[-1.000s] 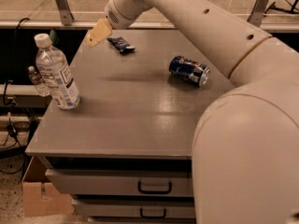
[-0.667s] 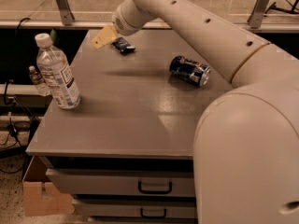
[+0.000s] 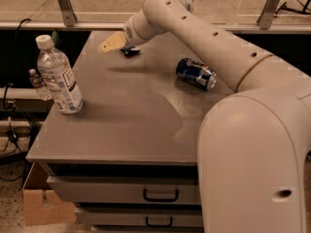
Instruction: Move rxbar blueberry near blue plastic bottle
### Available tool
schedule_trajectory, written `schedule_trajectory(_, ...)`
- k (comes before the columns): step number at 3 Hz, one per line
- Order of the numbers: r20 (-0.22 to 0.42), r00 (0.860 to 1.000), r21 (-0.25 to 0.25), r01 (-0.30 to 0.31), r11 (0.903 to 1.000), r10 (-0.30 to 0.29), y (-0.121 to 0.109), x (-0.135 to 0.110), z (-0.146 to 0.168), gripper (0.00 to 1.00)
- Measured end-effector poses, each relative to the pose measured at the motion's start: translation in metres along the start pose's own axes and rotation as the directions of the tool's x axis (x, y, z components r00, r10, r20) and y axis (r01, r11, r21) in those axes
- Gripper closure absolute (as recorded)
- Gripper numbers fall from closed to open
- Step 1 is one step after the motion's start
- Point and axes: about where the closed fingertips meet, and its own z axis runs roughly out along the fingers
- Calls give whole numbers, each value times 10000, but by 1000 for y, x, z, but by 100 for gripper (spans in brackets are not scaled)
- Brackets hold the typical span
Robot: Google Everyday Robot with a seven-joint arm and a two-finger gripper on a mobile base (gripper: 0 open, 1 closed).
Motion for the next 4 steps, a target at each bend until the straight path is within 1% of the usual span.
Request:
schedule_trajectory(1,-5,9995,-16,-314,9995,314,-11,3,13,3)
schedule_trajectory(2,2,9997,-110,-260,9996,260,-14,5,23,20)
schedule_trajectory(3,2,9998,-152,-200,9997,200,-16,9,25,43)
schedule_trajectory(4,-1,10000,-201,0,9998,0,-13,11,24,66)
